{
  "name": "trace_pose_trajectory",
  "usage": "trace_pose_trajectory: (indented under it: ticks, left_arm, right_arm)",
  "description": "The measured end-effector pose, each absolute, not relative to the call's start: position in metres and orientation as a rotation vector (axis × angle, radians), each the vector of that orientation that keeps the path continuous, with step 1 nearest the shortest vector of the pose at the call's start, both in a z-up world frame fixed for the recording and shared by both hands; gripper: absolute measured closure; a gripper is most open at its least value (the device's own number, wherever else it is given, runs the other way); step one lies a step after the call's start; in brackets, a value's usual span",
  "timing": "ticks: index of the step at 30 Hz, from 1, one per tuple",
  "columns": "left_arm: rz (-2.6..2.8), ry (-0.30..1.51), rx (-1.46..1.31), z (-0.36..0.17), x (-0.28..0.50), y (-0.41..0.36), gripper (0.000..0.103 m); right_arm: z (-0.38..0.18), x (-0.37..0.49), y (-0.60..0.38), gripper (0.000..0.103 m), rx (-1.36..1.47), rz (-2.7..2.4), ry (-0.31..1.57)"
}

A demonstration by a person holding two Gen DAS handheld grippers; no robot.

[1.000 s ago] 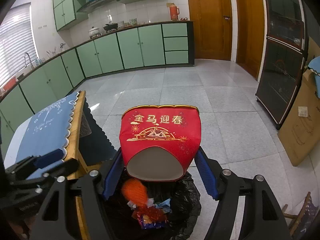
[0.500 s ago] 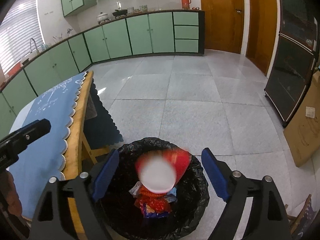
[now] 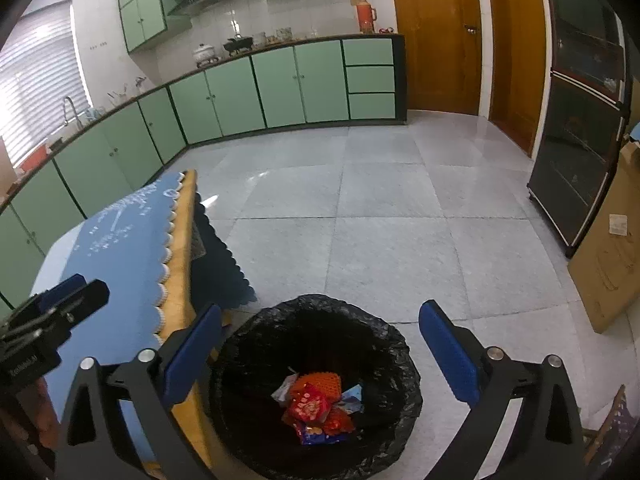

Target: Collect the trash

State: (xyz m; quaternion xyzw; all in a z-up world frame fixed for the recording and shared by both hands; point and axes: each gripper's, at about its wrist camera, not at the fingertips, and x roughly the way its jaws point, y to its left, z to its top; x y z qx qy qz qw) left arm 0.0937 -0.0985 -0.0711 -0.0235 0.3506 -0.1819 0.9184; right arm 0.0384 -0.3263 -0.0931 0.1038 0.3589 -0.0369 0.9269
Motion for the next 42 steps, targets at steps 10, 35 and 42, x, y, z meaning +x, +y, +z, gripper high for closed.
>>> trace_pose_trajectory:
  ticks: [10,35,42]
  left_arm:
    - [-0.328,0.679,-0.049,-0.035,0.068,-0.085,0.018]
    - [-0.296,0.521,-0.013,0.021,0.016,-0.073,0.017]
    - [-0.290,0.510,-0.021,0.022,0.012,-0.070,0.017]
  right_arm:
    - [-0.055,0.011,-0.310,0.006,0.217,-0.051,0.699]
    - [0.017,-0.046,-0.280,0.006,0.155,-0.030,0.492]
    - [0.020,-0.046,-0.279,0.006,0.148,-0.029,0.483]
